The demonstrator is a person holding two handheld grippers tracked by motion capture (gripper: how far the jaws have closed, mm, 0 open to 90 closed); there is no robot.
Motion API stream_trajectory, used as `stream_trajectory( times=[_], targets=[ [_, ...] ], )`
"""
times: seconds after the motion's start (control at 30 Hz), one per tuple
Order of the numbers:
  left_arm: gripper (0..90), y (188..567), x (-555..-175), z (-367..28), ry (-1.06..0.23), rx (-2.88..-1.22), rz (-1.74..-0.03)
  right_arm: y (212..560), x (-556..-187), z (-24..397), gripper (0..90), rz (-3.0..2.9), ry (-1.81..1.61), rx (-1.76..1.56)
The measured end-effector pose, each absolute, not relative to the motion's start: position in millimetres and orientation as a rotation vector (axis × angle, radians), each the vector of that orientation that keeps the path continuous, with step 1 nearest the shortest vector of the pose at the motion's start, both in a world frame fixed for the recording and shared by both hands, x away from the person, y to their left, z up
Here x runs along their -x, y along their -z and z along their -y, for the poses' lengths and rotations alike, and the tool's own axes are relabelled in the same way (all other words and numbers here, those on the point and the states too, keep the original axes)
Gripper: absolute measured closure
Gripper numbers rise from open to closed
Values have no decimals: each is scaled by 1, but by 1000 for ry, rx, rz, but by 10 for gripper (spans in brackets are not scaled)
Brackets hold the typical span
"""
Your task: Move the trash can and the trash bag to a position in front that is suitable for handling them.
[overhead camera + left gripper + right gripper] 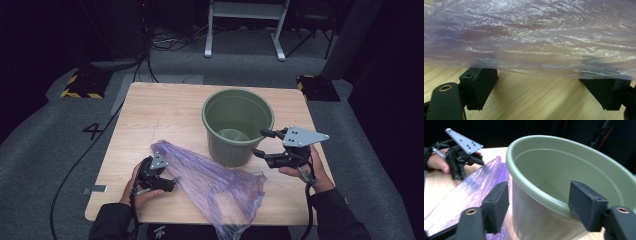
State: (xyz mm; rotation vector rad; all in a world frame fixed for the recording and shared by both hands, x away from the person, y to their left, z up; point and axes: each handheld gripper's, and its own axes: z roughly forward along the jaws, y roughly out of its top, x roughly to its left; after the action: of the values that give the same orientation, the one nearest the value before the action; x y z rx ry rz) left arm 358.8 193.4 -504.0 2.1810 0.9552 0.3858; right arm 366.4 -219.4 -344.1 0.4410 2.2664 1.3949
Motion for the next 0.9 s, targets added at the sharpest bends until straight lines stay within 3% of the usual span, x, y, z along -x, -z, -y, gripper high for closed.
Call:
stream_trajectory(
  times=[0.13,0.4,0.9],
  targets=[
    [149,504,-359,-193,-388,-2179,-957,347,-373,213,432,-2258,-1347,-439],
    [149,504,-360,-194,-398,-2174,-973,349,-379,212,490,-2228,-1359,-423],
    [149,504,-360,-194,-399,-2177,-973,350,-391,204,450,-2189,-1264,-463]
  ],
)
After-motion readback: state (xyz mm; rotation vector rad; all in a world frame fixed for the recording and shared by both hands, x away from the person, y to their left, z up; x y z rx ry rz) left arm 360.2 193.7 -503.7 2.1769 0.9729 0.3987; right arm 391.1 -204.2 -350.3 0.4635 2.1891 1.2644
